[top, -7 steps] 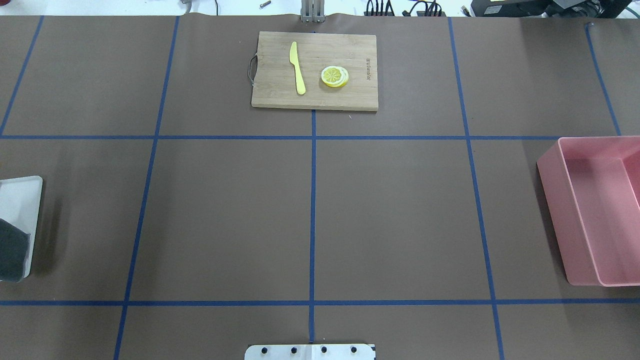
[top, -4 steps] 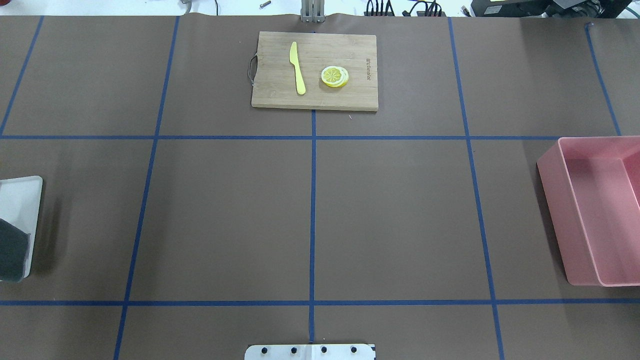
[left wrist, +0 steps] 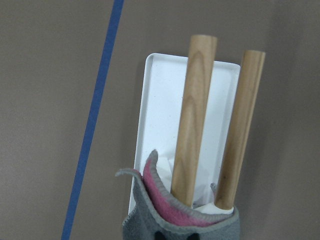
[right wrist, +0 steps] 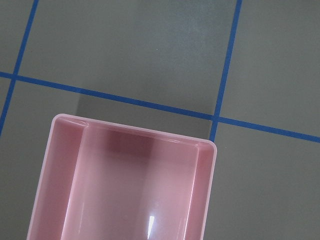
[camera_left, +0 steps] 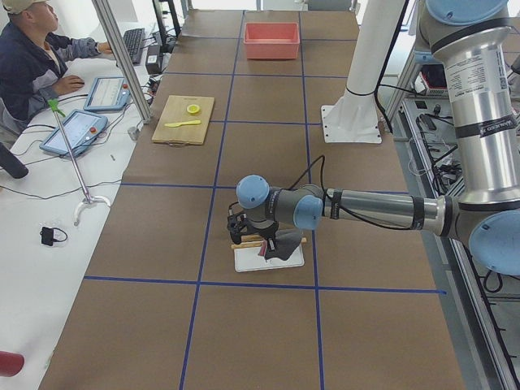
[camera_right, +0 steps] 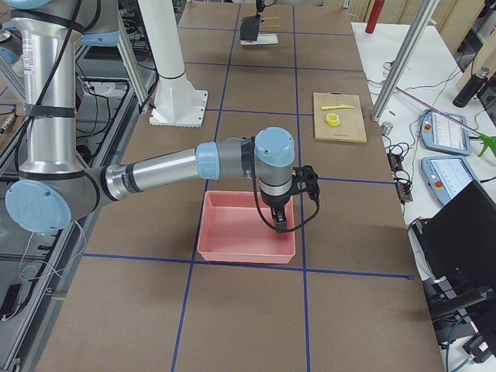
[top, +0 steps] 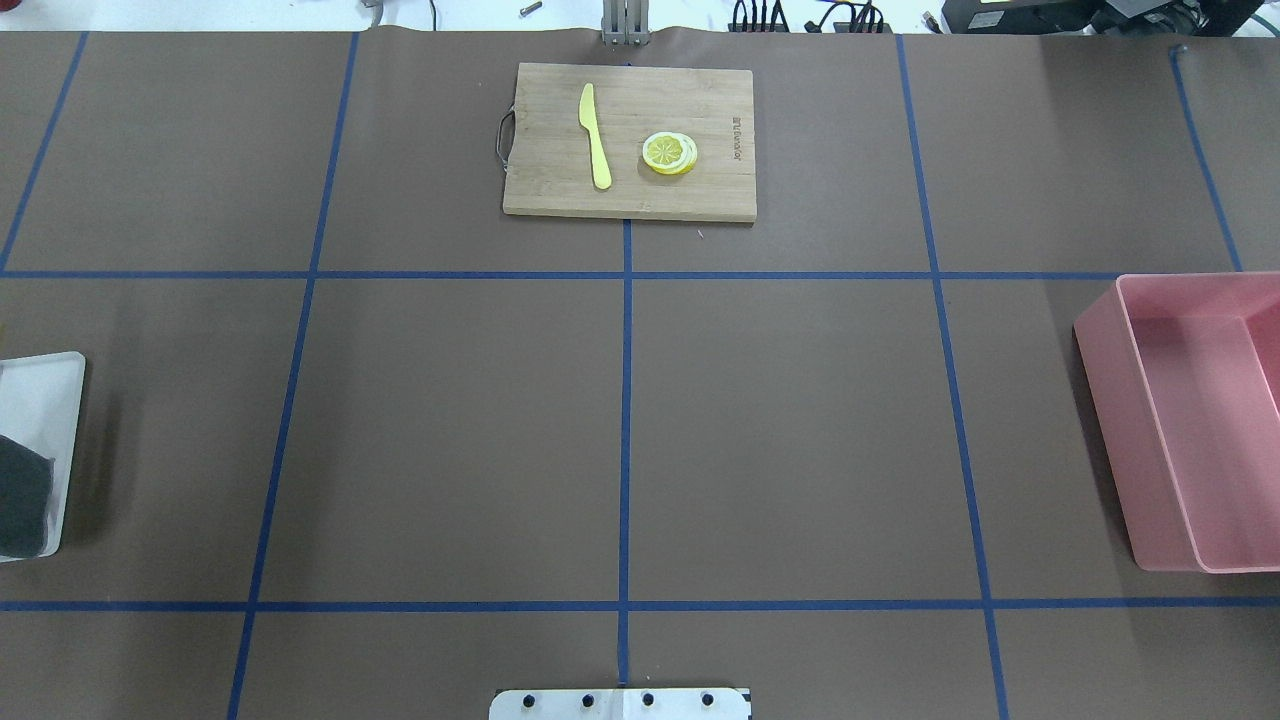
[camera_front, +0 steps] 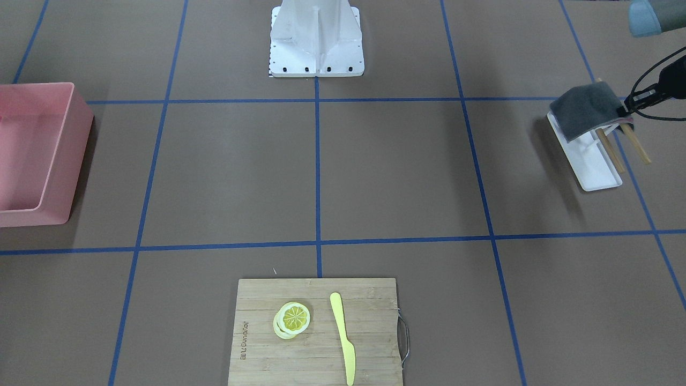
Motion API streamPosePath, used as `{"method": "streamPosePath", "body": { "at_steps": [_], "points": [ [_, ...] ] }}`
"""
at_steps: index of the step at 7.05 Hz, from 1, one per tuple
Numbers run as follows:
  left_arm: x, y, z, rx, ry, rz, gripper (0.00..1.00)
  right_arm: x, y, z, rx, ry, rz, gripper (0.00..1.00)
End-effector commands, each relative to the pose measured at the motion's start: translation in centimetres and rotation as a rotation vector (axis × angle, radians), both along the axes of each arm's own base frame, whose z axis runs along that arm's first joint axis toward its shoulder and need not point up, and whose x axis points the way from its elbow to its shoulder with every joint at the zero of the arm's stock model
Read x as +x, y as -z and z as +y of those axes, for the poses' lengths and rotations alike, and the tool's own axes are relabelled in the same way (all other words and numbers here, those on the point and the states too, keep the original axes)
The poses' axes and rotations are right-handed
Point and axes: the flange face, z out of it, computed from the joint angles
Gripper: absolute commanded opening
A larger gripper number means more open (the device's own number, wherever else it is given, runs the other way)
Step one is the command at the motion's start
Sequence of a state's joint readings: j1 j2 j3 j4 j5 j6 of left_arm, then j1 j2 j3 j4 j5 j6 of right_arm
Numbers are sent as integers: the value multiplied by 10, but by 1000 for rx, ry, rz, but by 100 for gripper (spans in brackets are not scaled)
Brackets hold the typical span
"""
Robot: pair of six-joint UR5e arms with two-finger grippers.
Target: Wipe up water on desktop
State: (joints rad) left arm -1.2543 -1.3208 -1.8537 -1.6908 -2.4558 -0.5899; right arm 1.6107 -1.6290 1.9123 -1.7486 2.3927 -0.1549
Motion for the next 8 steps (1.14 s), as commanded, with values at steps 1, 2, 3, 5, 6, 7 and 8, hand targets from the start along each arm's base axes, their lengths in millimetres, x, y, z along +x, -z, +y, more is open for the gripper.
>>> {"method": "streamPosePath", "body": {
  "at_steps": [1, 2, 3, 5, 6, 7, 8],
  "points": [
    [0, 4, 0, 5, 0, 2, 0, 0, 0, 0, 2, 0, 0, 100],
    [2, 10, 0, -1, -5, 35, 0, 0, 5, 0, 12, 1, -1, 100],
    [3, 22, -2, 4, -7, 70, 0, 0, 8, 0, 23, 1, 1, 100],
    [3, 41, -3, 34, -6, 87, 0, 0, 13, 0, 31, 0, -1, 100],
    [5, 55, -3, 45, -10, 115, 0, -2, 17, -1, 37, 3, -2, 100],
    [9, 80, -8, 59, -5, 154, 0, -4, 19, -1, 43, 6, -4, 100],
    [16, 111, -27, 72, 27, 171, 0, -12, 25, -1, 58, 25, -18, 100]
  ]
}}
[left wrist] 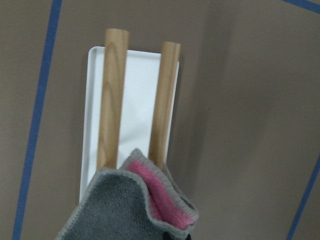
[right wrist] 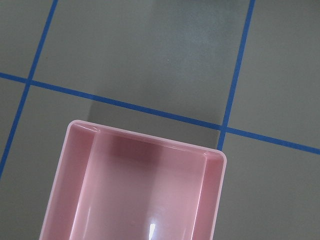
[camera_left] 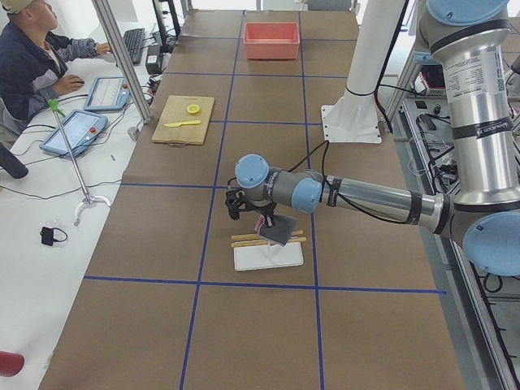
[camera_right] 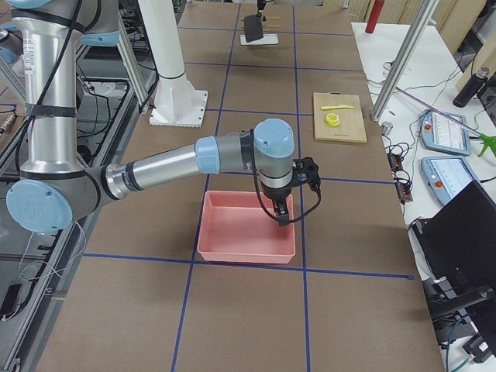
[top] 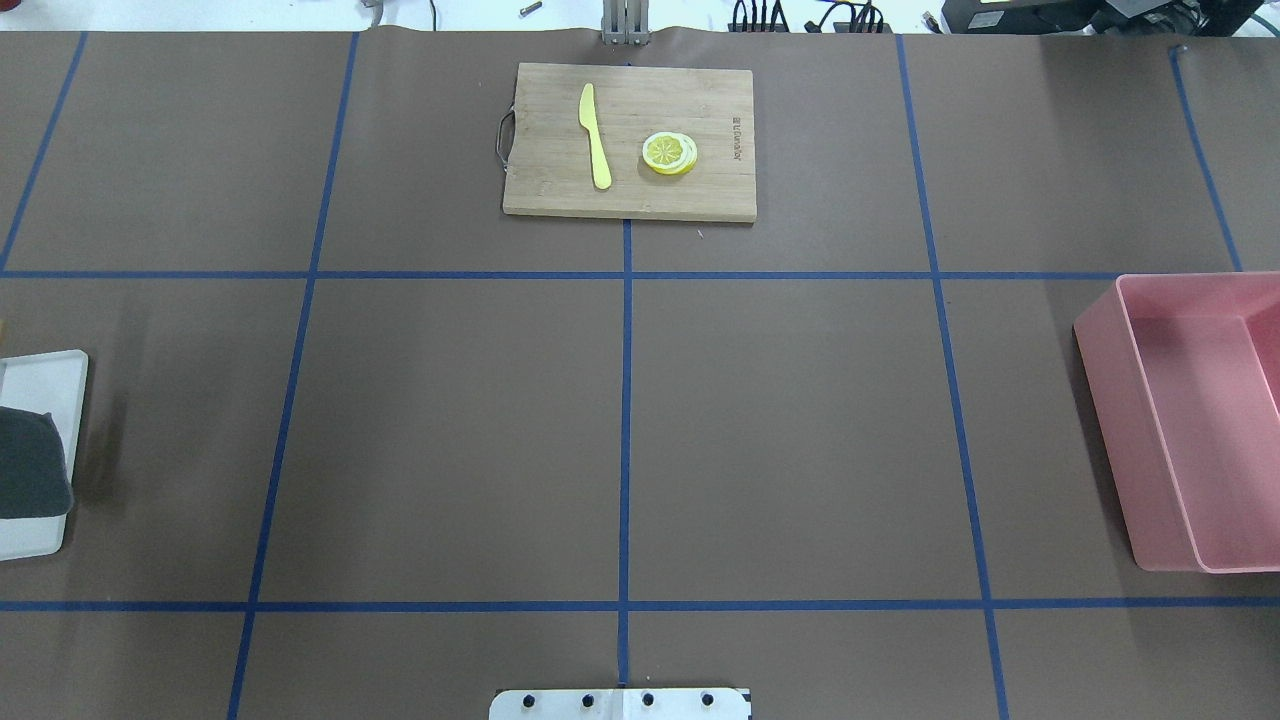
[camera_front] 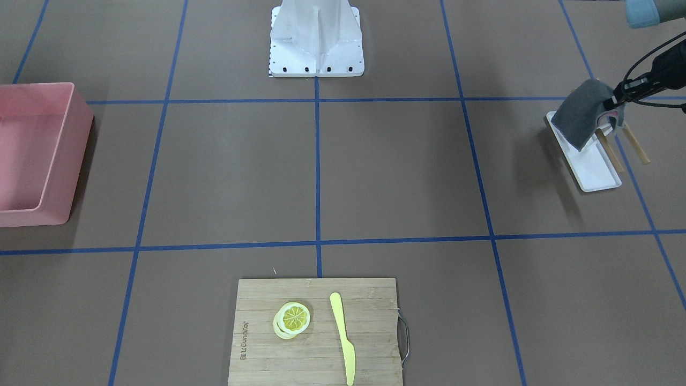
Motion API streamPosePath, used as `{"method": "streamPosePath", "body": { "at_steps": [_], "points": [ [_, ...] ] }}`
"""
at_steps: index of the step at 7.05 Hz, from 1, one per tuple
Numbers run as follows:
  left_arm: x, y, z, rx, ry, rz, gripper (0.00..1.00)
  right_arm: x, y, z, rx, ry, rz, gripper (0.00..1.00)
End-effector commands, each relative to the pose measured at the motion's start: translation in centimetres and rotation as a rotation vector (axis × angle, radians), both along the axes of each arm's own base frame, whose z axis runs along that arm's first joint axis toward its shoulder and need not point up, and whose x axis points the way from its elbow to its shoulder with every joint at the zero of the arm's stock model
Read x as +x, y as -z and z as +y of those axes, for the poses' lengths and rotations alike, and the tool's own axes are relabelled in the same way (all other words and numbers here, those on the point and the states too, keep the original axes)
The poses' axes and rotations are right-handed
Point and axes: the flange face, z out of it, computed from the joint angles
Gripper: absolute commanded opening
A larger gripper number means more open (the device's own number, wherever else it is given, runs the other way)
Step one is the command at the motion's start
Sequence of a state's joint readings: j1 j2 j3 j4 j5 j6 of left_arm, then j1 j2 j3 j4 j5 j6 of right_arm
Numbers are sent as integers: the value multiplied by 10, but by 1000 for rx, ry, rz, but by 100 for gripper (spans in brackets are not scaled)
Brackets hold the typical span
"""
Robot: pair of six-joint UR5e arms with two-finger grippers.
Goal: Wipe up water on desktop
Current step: 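Carry the grey cloth toward the cutting board while the right arm approaches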
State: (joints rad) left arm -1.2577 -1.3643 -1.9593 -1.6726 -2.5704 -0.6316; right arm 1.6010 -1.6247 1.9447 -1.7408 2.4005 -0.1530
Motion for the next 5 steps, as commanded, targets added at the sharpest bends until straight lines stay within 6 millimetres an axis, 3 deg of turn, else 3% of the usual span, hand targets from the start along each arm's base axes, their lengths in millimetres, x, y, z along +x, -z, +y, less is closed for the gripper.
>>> {"method": "streamPosePath", "body": {
  "at_steps": [1, 2, 3, 4, 5],
  "points": [
    [27, 83, -39, 22, 51, 60, 0, -22, 11, -4, 39, 41, -16, 100],
    [57, 136, -61, -6, 76, 90, 0, -27, 17, -4, 67, 51, -44, 100],
    [92, 191, -69, -39, 84, 123, 0, -37, 20, -5, 39, 53, -89, 100],
    [142, 248, -72, -101, 85, 150, 0, -56, 29, -8, 3, 56, -123, 100],
    [197, 292, -64, -43, 61, 146, 0, -85, 51, -10, -34, 45, -152, 100]
  ]
}}
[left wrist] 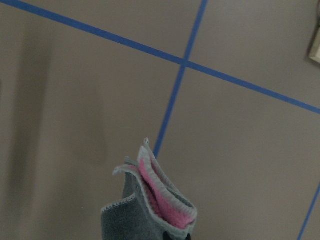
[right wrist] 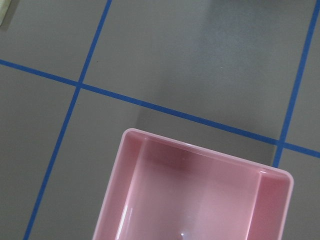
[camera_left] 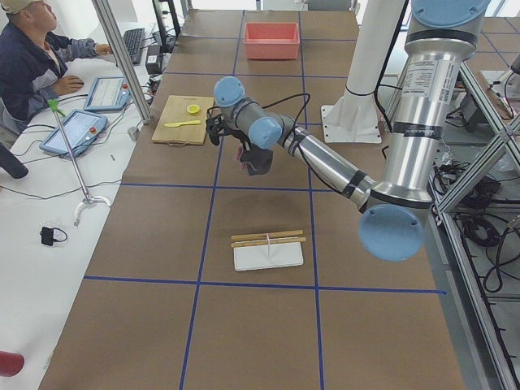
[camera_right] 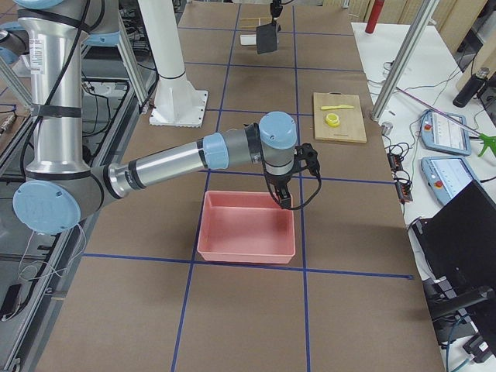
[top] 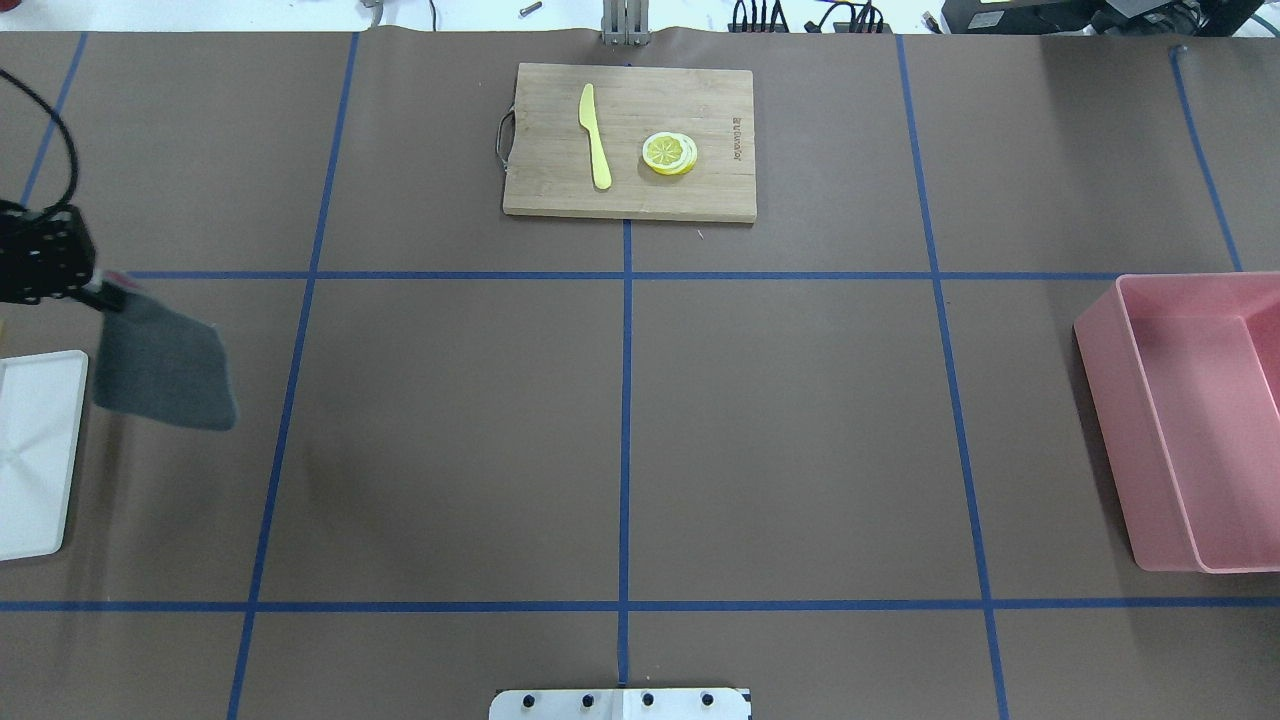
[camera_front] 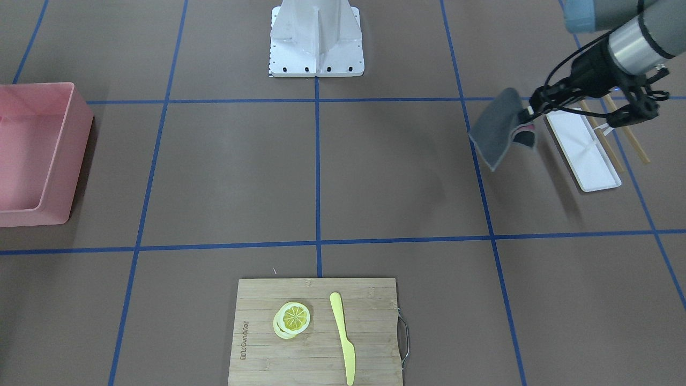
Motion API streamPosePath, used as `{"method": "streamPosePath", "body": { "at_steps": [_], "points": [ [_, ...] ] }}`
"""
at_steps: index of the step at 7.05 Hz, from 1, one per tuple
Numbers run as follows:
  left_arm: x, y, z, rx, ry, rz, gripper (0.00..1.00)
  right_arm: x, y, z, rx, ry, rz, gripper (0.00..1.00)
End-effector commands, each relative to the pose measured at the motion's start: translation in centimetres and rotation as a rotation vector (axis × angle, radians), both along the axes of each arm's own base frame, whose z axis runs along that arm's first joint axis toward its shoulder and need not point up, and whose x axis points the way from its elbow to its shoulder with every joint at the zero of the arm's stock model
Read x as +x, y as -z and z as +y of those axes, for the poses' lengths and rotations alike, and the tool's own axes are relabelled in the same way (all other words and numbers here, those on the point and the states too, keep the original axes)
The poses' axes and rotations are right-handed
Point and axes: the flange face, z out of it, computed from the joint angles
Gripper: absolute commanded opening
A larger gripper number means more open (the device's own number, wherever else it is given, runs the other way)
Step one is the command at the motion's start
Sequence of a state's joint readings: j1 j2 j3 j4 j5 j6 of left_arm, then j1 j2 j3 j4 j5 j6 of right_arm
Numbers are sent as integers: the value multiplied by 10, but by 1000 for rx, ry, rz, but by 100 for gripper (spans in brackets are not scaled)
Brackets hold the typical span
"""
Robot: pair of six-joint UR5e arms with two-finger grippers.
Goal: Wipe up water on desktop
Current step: 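Carry the grey cloth toward the cutting board while the right arm approaches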
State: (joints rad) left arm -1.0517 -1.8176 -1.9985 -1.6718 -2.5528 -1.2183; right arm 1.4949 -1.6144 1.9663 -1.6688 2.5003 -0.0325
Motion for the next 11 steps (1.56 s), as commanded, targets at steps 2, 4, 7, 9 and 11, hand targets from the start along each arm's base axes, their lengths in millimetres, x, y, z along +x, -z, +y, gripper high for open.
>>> {"method": "streamPosePath", "body": {
  "at_steps": [2, 4, 7, 9, 11],
  "points": [
    [114, 107, 4, -57, 29, 13, 0, -101, 58, -5, -94, -44, -105, 100],
    [149, 141, -8, -34, 52, 10, 0, -179, 104, -6, -135, -119, -135, 100],
    [175, 170, -23, -91, 89, 14, 0, -302, 175, 11, -172, -199, -139, 100],
    [194, 197, -44, -174, 155, 25, 0, -348, 220, 26, -209, -223, -196, 100],
    [226, 212, -51, -217, 237, 59, 0, -401, 257, 51, -172, -264, -225, 100]
  ]
}}
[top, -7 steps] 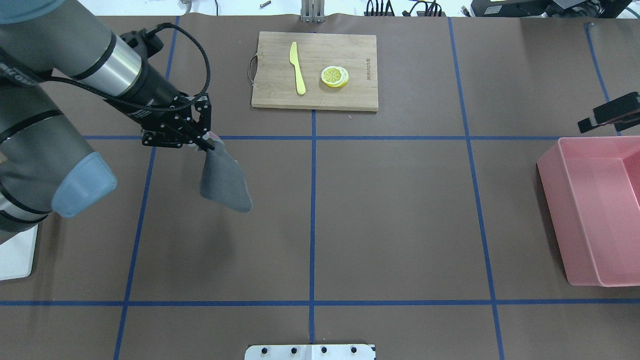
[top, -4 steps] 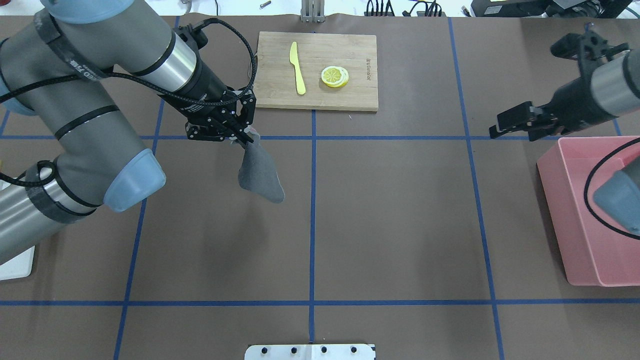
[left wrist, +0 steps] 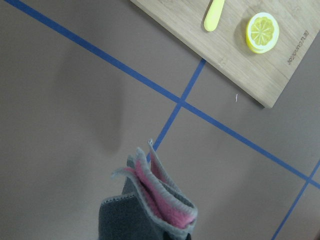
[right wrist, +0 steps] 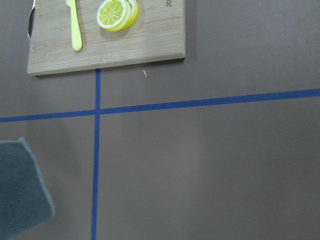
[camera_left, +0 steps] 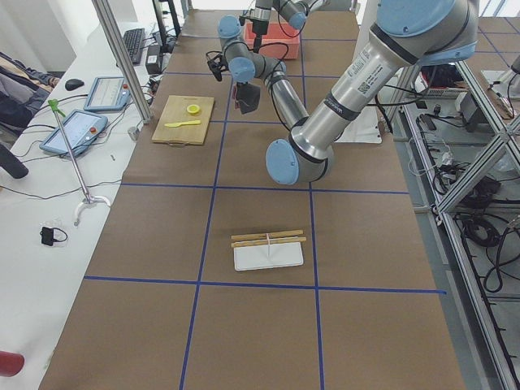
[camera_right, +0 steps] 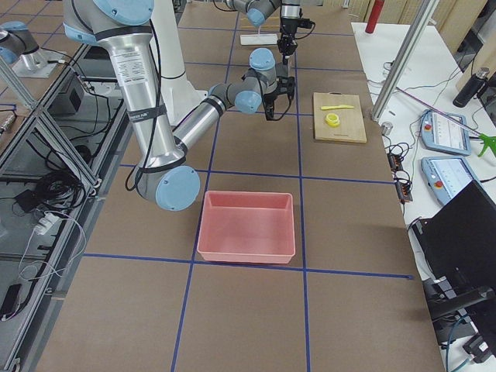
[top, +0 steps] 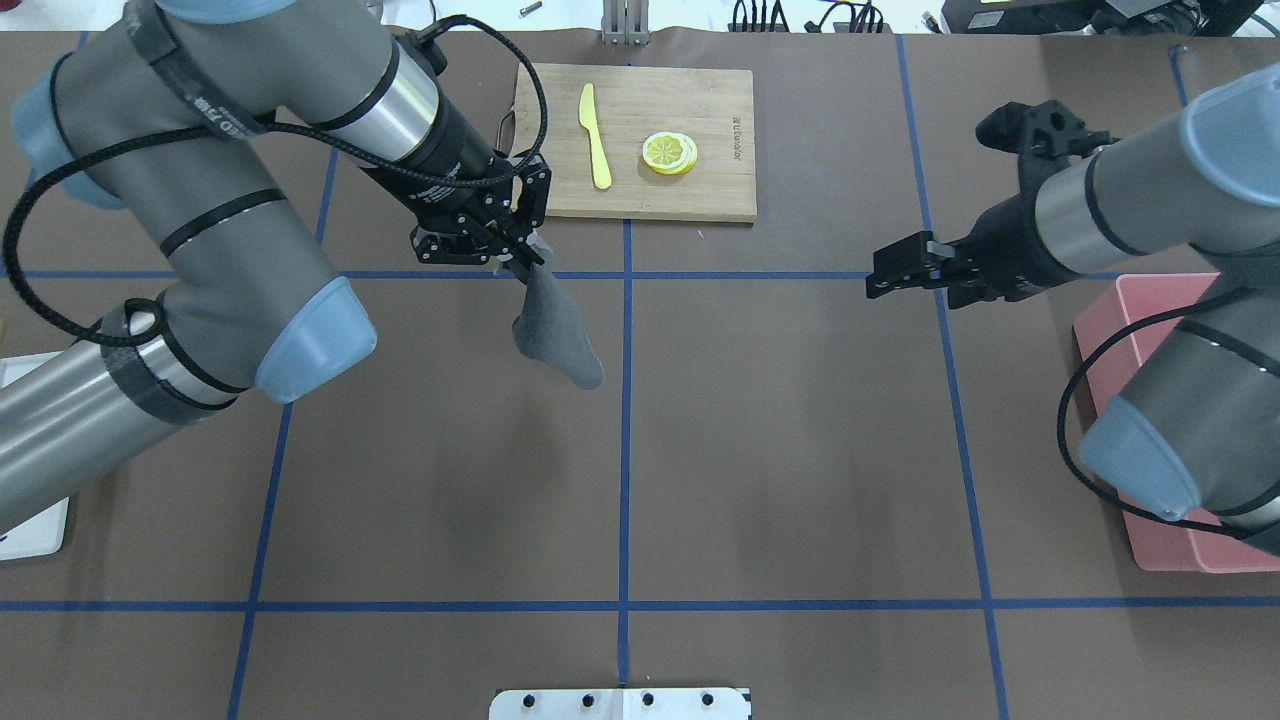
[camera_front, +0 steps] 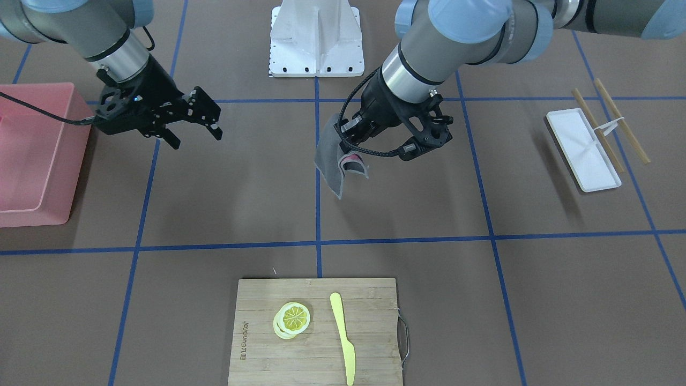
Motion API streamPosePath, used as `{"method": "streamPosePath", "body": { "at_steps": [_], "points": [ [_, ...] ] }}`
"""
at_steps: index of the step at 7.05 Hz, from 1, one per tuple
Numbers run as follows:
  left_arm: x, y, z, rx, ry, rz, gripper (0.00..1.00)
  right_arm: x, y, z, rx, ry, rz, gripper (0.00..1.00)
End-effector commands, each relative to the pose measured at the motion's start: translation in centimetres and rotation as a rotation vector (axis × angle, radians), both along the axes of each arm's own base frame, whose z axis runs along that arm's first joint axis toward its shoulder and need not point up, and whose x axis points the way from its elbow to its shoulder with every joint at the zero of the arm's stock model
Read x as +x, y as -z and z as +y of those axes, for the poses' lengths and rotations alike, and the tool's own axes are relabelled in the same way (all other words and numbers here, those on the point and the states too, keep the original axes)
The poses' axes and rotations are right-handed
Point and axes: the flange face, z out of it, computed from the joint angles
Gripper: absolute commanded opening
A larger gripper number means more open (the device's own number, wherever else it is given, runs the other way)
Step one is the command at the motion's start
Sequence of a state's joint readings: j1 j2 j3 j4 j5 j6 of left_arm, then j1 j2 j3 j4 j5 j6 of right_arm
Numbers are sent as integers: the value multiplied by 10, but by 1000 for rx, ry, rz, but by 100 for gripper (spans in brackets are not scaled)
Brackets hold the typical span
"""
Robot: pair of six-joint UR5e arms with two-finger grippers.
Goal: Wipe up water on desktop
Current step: 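Reach the right gripper toward the cloth hanging from the left gripper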
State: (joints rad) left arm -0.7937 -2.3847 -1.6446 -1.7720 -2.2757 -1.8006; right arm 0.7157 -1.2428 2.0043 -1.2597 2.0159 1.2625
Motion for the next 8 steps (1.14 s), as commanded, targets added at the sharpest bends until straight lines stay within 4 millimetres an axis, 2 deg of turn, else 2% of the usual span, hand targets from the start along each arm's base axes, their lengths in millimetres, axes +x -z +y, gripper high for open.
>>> {"method": "streamPosePath", "body": {
  "at_steps": [1, 2, 3, 4, 5, 6, 8],
  "points": [
    [28, 23, -6, -58, 78, 19, 0, -40, 35, 21, 62, -28, -23, 100],
    [30, 27, -6, -80, 88, 26, 0, -55, 50, 31, 100, -43, -32, 100],
    [35, 27, -3, -81, 82, 28, 0, -78, 59, 47, 158, -85, -18, 100],
    [40, 27, 1, -84, 80, 27, 0, -81, 65, 51, 226, -70, -7, 100],
    [49, 31, 11, -96, 74, 43, 0, -82, 79, 49, 310, -56, -3, 100],
    [52, 34, 16, -114, 80, 59, 0, -81, 81, 46, 329, -86, 8, 100],
    [53, 40, 21, -116, 76, 69, 0, -89, 80, 52, 371, -107, 32, 100]
  ]
}}
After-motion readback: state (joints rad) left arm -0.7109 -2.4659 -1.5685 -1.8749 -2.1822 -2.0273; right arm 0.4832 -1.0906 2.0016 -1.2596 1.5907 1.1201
